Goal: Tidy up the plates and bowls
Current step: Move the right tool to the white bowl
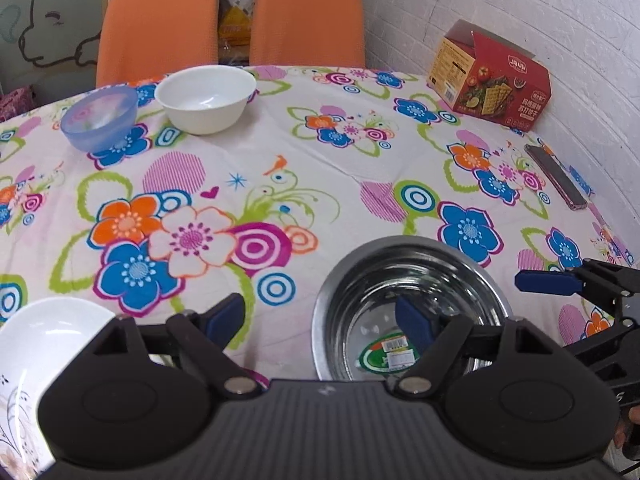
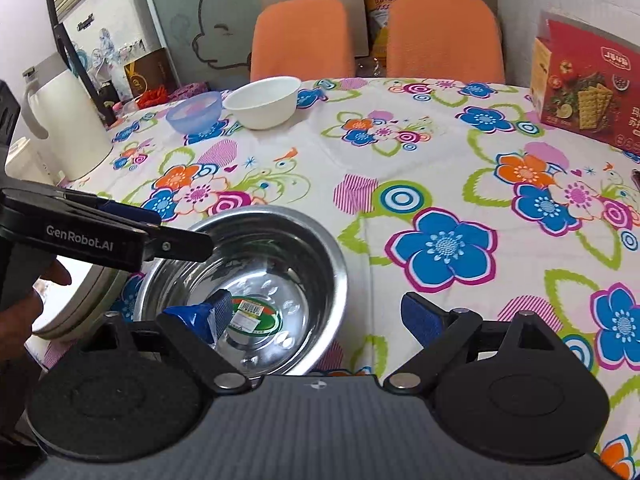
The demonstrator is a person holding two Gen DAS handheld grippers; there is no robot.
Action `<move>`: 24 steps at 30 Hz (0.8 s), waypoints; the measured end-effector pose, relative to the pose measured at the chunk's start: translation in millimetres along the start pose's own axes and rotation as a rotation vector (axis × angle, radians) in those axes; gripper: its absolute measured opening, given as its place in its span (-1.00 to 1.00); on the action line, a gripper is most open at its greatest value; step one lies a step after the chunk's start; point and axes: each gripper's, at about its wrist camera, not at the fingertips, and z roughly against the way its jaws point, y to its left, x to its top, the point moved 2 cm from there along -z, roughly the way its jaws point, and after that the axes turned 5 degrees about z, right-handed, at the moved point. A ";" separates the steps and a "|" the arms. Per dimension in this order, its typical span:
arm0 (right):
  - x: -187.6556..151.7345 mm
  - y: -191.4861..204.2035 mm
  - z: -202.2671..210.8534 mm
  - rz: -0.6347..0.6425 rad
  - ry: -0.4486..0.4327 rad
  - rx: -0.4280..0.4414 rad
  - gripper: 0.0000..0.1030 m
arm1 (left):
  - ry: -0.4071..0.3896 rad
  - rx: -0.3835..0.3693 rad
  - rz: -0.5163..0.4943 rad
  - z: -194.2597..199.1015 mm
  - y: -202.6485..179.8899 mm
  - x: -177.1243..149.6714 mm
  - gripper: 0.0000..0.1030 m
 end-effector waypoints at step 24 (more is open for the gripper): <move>228.1 25.3 -226.7 0.132 0.111 -0.069 0.53 | -0.046 0.128 0.176 9.7 118.8 33.5 0.83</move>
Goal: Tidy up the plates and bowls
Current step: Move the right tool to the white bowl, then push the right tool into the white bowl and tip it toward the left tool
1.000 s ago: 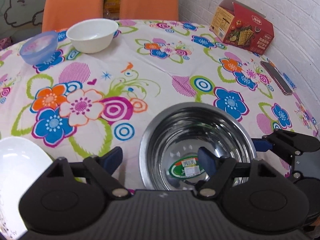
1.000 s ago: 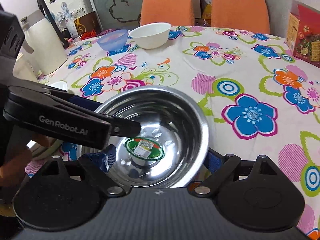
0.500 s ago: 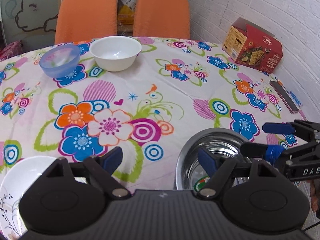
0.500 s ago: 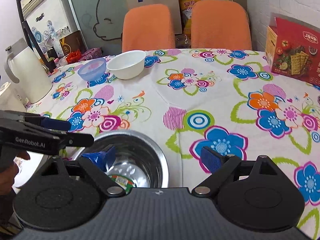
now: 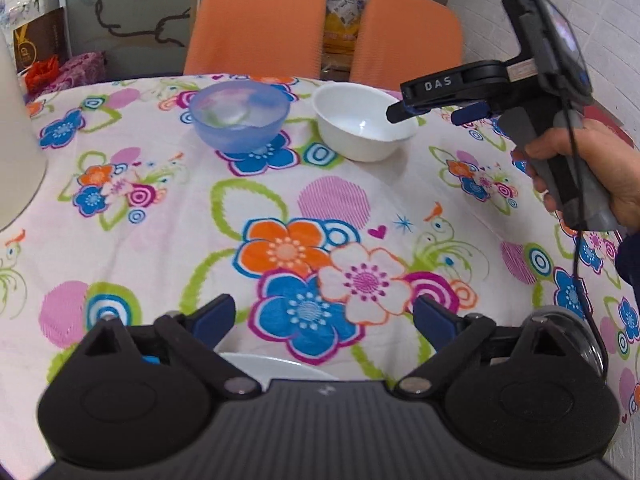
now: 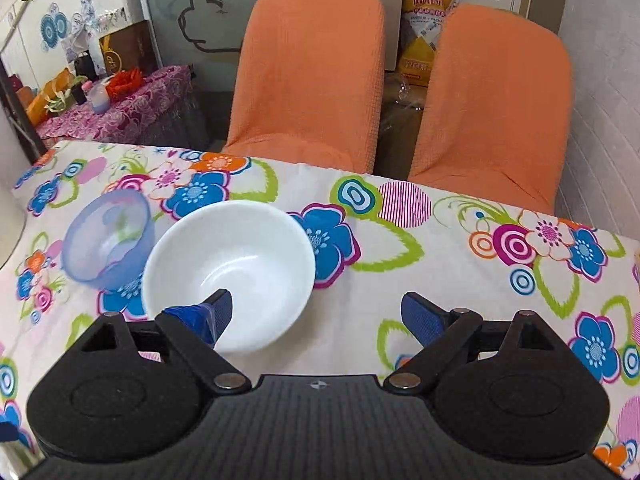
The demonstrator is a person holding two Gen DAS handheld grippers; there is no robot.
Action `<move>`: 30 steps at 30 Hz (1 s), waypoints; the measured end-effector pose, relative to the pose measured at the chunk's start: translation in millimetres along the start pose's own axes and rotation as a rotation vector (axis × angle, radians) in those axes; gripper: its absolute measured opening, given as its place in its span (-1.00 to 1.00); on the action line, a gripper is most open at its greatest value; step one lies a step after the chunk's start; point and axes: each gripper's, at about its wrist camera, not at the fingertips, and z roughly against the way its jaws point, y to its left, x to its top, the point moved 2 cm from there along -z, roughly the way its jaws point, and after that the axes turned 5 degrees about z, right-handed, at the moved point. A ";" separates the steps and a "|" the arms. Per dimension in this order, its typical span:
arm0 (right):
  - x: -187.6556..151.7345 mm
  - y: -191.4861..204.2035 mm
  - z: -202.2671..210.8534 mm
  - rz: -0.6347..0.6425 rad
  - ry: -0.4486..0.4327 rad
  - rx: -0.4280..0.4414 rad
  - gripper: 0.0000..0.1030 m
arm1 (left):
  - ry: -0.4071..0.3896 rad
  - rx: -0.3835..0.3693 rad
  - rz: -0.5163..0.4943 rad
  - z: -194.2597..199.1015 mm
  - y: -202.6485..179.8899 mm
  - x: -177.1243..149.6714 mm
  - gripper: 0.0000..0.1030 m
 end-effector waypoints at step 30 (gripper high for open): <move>-3.1 -14.2 -17.9 0.060 0.076 0.018 0.53 | 0.095 -0.087 0.436 -103.3 -4.0 126.5 0.88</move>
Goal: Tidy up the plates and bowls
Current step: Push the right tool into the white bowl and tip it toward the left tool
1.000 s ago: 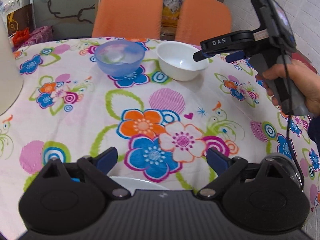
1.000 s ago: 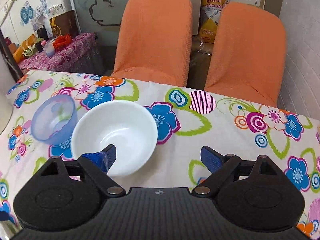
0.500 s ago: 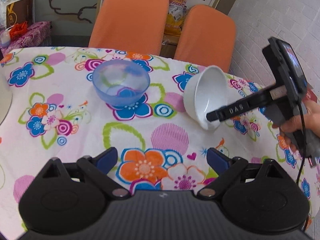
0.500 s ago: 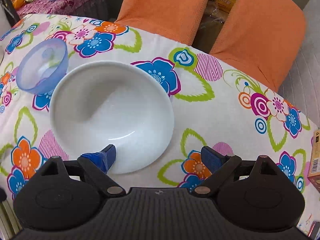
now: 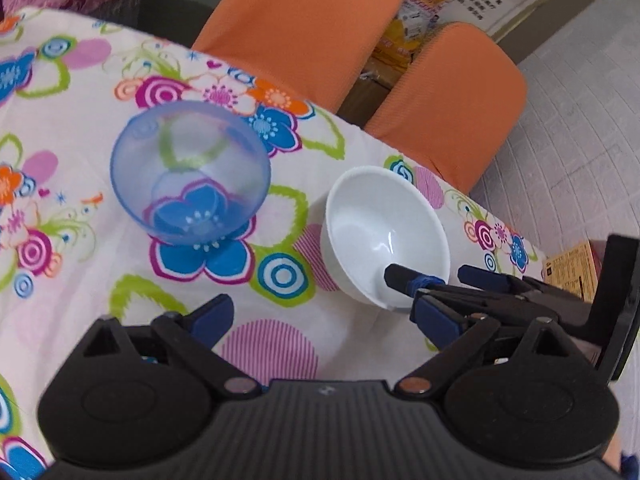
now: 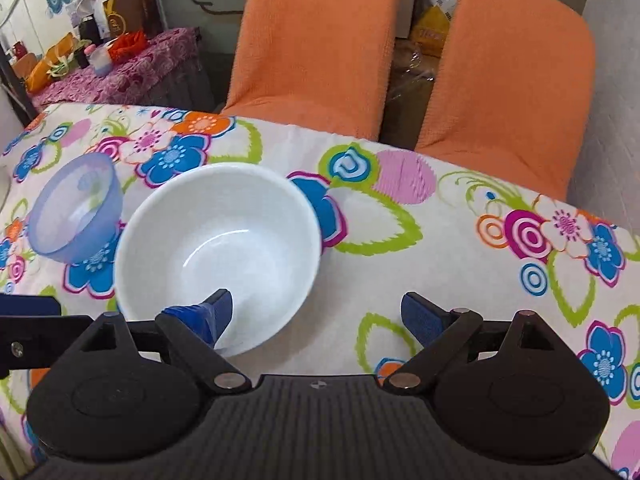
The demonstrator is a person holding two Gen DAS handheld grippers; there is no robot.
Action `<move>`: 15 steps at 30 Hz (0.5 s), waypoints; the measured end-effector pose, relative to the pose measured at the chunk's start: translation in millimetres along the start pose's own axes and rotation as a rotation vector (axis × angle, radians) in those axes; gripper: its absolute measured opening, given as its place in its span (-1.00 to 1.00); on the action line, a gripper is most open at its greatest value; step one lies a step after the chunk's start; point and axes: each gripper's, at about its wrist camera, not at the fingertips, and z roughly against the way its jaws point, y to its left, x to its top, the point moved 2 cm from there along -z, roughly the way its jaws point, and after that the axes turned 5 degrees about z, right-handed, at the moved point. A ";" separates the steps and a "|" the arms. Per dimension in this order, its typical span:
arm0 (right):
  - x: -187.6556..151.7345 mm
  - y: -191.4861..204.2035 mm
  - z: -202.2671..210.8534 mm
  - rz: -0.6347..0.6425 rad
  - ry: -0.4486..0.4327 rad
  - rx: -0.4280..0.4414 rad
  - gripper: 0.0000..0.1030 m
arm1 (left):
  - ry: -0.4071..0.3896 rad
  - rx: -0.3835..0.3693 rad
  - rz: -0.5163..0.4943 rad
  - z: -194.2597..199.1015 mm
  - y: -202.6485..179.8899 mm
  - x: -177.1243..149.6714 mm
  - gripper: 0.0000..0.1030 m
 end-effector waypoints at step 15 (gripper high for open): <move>1.9 -1.5 -1.5 0.070 -0.078 0.094 0.54 | -0.001 -0.016 0.243 -23.8 -14.9 18.9 0.59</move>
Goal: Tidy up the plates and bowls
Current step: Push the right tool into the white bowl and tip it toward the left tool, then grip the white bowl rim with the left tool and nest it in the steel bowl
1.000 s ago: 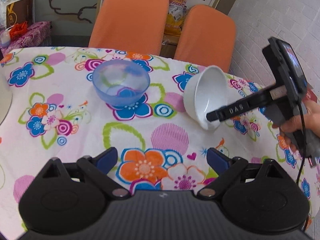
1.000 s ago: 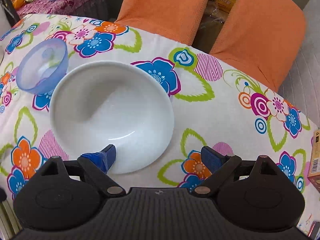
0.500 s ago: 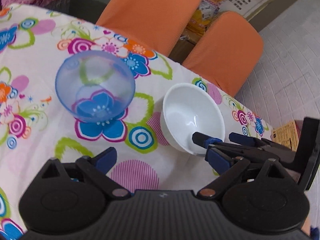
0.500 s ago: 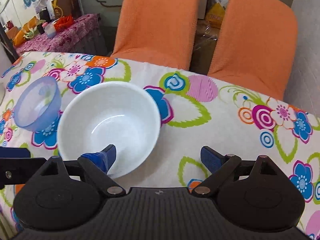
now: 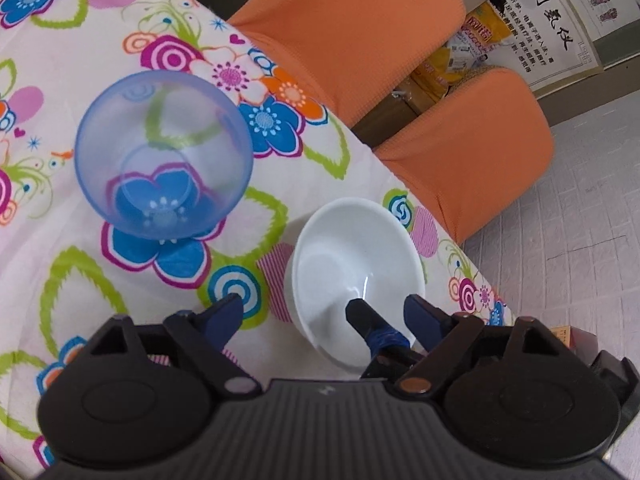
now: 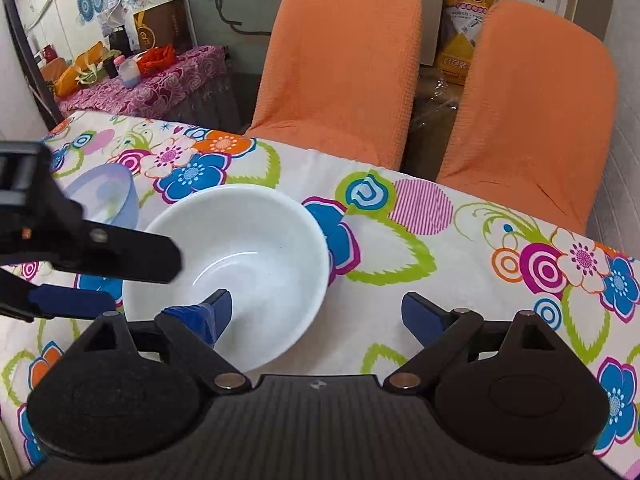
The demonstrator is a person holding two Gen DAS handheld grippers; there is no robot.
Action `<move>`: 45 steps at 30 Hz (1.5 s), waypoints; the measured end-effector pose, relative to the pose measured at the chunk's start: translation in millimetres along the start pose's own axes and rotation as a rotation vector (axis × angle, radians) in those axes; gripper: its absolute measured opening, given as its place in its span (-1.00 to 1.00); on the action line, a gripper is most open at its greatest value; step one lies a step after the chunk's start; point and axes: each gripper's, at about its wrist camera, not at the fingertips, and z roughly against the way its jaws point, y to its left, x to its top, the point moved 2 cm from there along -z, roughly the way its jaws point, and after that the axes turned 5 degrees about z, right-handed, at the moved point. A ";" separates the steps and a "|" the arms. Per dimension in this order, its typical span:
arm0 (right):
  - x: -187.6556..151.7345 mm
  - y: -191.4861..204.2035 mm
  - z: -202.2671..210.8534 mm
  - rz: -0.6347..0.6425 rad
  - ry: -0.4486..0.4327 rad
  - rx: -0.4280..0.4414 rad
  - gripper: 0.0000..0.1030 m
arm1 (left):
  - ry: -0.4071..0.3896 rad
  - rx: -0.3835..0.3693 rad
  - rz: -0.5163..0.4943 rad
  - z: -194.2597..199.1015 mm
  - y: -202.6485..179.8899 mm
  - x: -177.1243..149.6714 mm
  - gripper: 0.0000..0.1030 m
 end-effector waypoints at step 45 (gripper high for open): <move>-196.7 94.0 182.5 0.030 0.097 0.026 0.39 | 0.249 0.074 -0.535 92.5 29.0 -247.7 -0.77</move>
